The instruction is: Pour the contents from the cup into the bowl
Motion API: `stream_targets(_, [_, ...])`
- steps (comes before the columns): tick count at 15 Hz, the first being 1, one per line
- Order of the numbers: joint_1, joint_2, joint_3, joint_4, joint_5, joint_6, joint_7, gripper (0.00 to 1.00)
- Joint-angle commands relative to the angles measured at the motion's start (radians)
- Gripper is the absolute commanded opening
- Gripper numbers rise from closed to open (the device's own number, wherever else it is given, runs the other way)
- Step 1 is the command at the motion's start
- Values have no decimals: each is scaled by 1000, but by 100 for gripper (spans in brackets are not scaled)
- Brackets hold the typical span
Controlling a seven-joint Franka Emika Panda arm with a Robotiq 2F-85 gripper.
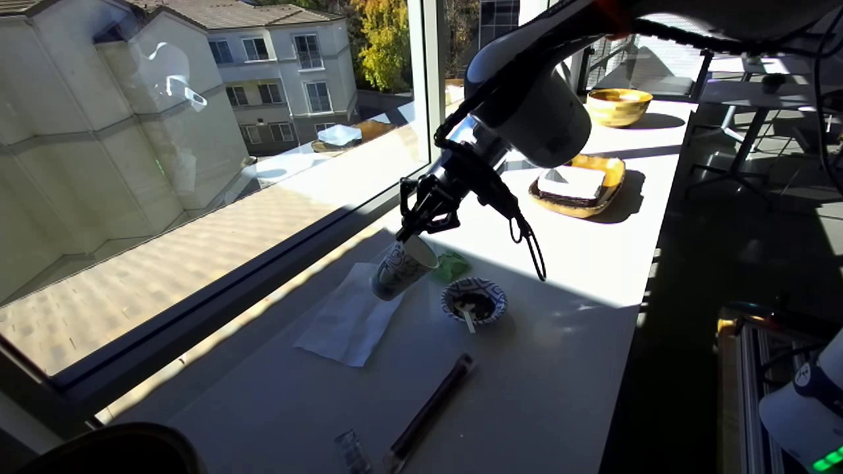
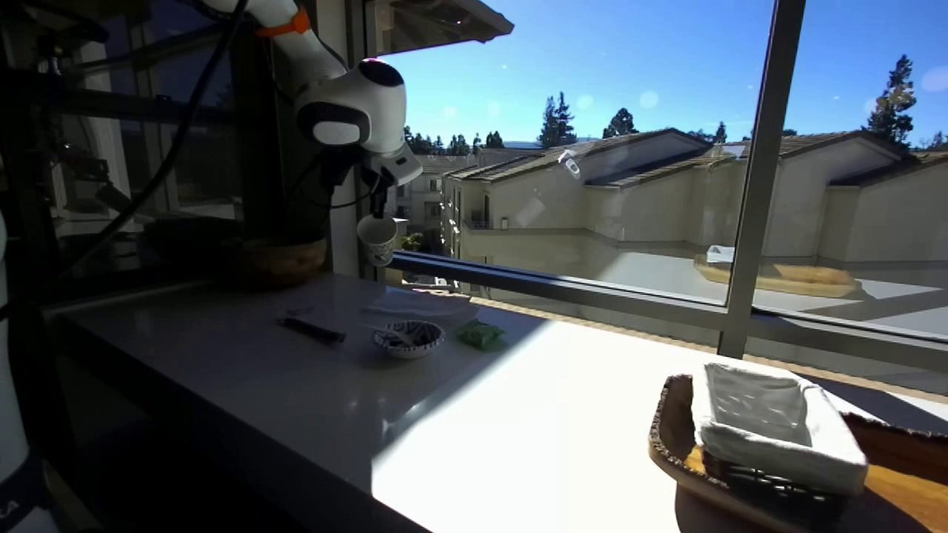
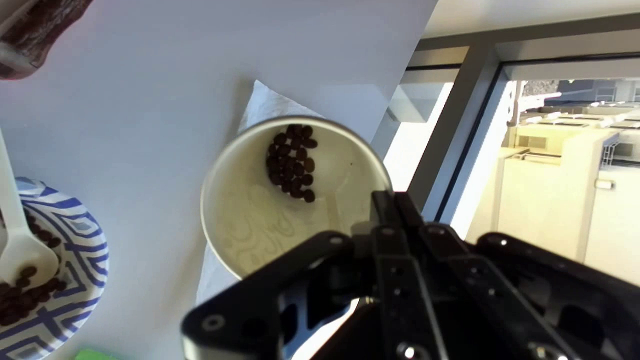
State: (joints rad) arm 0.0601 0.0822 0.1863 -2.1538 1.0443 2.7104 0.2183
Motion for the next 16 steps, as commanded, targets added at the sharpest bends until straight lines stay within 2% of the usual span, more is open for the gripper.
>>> stream_targets(1, [-9,-175,4,-207,223,62,-141,1])
stream_targets(5, [-16,-278,-36,-329,439,127,-297,1])
stream_targets(6, [-12,-206,-26,-251,348,98,-231,1])
stream_targets(7, [-15,-222,-33,-270,360,101,-249,4])
stream_targets(12, [-14,-211,-27,-255,358,101,-247,4])
stream_targets(13, [-14,-210,-27,-255,358,101,-247,1])
stream_targets(16, [-14,-217,-36,-262,384,86,-379,1])
